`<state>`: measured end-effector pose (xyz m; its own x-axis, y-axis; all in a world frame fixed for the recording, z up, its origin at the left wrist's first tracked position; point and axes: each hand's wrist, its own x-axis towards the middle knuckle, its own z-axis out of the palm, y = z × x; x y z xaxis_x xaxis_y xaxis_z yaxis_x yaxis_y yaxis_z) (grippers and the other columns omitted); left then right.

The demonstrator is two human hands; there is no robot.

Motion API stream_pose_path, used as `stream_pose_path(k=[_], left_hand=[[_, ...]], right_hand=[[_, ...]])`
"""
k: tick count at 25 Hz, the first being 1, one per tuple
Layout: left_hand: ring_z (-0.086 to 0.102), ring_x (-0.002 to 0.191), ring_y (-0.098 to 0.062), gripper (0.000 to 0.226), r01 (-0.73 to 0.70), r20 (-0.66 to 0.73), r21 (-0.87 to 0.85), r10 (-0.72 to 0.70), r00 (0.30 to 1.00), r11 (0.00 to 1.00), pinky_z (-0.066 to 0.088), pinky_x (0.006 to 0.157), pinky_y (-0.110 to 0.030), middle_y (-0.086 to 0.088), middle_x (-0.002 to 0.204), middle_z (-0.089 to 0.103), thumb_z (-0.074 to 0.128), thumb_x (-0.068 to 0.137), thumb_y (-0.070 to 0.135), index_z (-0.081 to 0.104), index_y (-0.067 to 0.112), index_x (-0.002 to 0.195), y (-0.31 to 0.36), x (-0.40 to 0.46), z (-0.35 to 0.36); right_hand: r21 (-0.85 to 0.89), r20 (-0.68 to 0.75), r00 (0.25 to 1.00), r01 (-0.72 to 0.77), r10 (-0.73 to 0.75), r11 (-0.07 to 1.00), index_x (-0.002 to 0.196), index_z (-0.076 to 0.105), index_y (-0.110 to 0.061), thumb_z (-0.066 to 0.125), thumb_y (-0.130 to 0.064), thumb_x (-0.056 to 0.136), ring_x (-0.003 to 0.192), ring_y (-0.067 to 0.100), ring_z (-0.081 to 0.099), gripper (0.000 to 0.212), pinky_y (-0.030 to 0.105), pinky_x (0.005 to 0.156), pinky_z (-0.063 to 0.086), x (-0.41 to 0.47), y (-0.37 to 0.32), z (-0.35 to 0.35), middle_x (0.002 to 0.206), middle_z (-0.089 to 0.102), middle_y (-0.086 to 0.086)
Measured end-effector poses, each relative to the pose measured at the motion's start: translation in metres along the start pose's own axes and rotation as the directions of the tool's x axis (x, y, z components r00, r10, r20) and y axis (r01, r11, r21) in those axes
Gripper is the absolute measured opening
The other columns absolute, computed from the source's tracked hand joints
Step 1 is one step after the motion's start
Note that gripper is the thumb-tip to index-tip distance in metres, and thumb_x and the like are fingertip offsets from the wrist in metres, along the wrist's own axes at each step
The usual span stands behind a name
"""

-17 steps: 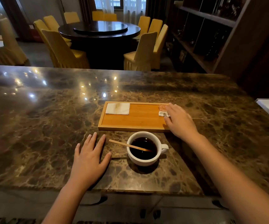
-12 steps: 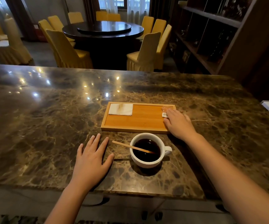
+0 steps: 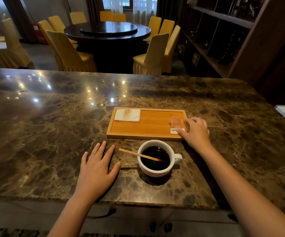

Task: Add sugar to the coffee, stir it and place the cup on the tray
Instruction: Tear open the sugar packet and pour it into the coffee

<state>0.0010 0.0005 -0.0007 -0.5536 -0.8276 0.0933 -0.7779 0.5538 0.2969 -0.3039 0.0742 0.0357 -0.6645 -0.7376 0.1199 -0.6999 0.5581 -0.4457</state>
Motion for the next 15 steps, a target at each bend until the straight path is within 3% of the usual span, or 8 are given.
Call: stream_pose_path(k=[8,11,15], left_hand=[[-0.002,0.141,-0.012,0.076,-0.004,0.002,0.011,0.004,1.000,1.000,0.000,0.115,-0.046,0.001,0.155,0.008,0.007,0.074,0.067,0.014,0.033,0.142,-0.001,0.000,0.001],[-0.001,0.141,-0.013,0.077,-0.004,-0.003,0.006,0.004,1.000,1.000,0.001,0.115,-0.046,0.001,0.155,0.008,0.007,0.074,0.067,0.015,0.033,0.142,-0.001,0.000,0.001],[-0.001,0.141,-0.013,0.078,-0.004,-0.002,0.010,0.004,1.000,1.000,0.001,0.116,-0.046,0.001,0.155,0.008,0.005,0.073,0.068,0.014,0.033,0.142,0.000,0.000,0.000]], right_hand=[[0.278,-0.077,0.990,-0.095,0.121,0.956,0.093,0.066,-0.013,0.070,-0.027,0.078,0.118,0.027,0.041,0.021,0.040,0.098,0.036,-0.005,0.004,0.002,0.116,0.056,0.008],[0.554,-0.067,0.973,-0.147,0.220,0.820,0.085,0.067,-0.017,0.067,-0.020,0.081,0.099,0.029,0.059,0.006,0.045,0.085,0.050,-0.010,0.005,-0.002,0.100,0.067,0.009],[0.785,-0.023,0.961,-0.154,0.276,0.600,0.093,0.066,-0.011,0.061,-0.011,0.085,0.080,0.021,0.063,0.009,0.032,0.066,0.050,-0.027,0.000,-0.023,0.084,0.067,0.004]])
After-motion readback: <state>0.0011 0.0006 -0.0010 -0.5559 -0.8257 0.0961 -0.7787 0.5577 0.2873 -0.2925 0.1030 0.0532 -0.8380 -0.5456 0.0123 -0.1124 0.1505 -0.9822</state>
